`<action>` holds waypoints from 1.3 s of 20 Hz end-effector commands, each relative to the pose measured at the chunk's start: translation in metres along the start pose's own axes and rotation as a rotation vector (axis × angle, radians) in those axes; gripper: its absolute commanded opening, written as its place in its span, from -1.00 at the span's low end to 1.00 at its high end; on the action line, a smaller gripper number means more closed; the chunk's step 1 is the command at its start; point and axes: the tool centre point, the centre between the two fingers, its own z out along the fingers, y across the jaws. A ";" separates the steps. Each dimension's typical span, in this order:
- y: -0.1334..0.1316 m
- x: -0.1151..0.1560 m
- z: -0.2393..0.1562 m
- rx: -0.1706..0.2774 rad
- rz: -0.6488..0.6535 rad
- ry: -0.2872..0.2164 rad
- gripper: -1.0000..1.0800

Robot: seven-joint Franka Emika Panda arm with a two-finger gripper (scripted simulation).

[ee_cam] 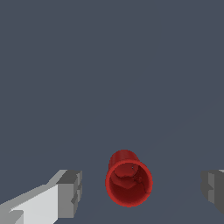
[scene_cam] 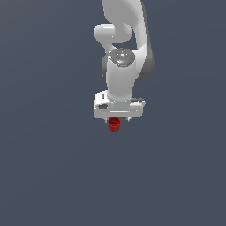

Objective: Pick up the object and move it to a goal position.

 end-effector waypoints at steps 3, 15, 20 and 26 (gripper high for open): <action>0.002 0.000 0.000 0.000 0.008 0.001 0.92; 0.029 0.000 -0.001 0.006 0.094 0.011 0.92; 0.026 -0.006 0.010 0.008 0.132 0.009 0.92; 0.019 -0.024 0.035 0.013 0.219 0.004 0.92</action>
